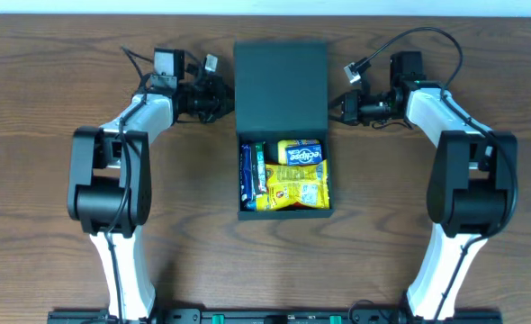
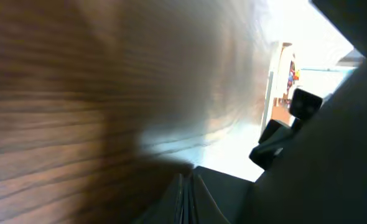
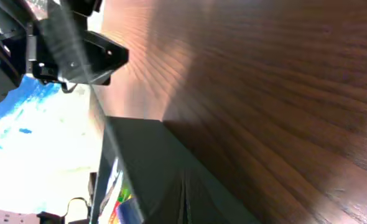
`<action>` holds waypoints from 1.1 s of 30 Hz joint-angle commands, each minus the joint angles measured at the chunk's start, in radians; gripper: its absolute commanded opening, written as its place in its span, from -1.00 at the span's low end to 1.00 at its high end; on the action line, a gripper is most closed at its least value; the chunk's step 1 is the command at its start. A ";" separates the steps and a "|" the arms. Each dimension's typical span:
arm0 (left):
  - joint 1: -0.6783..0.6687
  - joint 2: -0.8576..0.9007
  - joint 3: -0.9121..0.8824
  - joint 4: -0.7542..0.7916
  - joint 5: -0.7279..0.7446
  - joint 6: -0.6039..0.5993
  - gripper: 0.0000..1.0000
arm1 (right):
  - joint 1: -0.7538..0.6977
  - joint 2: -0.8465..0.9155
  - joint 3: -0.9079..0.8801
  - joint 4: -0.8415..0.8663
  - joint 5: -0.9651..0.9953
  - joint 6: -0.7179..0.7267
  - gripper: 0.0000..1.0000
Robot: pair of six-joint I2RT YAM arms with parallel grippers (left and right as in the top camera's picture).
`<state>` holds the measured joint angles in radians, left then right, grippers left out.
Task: Pack container
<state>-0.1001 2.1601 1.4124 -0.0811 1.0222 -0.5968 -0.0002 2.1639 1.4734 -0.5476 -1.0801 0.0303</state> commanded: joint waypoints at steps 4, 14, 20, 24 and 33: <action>-0.011 -0.177 0.029 -0.001 0.044 0.105 -0.88 | 0.000 -0.169 0.011 0.002 -0.098 -0.055 -0.97; -0.012 -0.330 0.029 -0.188 -0.005 0.314 -0.88 | 0.000 -0.371 0.011 -0.109 0.003 -0.122 -0.97; -0.013 -0.397 0.029 -0.349 -0.066 0.460 -0.88 | 0.001 -0.454 0.011 -0.301 0.090 -0.252 -0.97; -0.013 -0.416 0.029 -0.415 -0.116 0.495 -0.88 | 0.001 -0.470 0.011 -0.385 0.157 -0.283 -0.97; -0.013 -0.416 0.029 -0.446 -0.148 0.500 -0.88 | 0.001 -0.470 0.011 -0.414 0.225 -0.293 -0.97</action>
<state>-0.1127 1.7653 1.4208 -0.5243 0.8925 -0.1223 -0.0017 1.7145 1.4754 -0.9611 -0.8829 -0.2390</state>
